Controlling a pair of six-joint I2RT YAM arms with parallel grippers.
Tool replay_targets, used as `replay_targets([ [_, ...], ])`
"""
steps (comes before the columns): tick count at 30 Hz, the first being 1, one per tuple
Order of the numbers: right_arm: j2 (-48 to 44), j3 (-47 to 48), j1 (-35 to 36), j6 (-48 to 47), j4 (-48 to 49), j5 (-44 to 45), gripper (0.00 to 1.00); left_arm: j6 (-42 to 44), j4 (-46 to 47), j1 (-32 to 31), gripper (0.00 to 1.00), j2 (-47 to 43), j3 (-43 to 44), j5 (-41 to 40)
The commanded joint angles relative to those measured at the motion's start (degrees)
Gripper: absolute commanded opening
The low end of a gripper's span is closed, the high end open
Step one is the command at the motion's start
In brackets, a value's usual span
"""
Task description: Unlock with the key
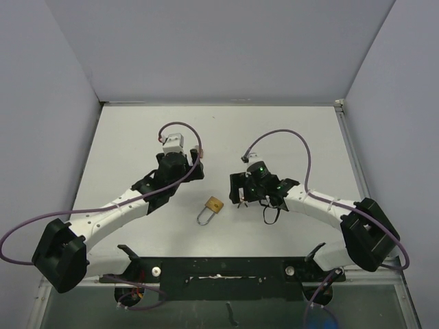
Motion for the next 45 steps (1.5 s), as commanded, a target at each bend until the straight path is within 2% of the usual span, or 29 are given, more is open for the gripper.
replay_targets([
  [1,1.35,4.98,0.20,1.82,-3.86,5.83,0.84,-1.37,1.62,0.14,0.83,-0.55,-1.11,0.85],
  [5,2.72,5.55,0.19,3.96,-5.03,4.91,0.74,-1.63,1.97,0.36,0.83,-0.54,-1.81,1.09],
  [20,5.27,3.72,1.46,9.58,-1.93,-1.38,0.72,-1.39,3.21,1.56,0.83,0.00,-2.91,2.72],
  [45,13.61,8.79,-0.28,7.96,-3.40,1.76,0.72,-0.67,3.38,4.43,0.83,-0.28,-4.14,4.24],
])
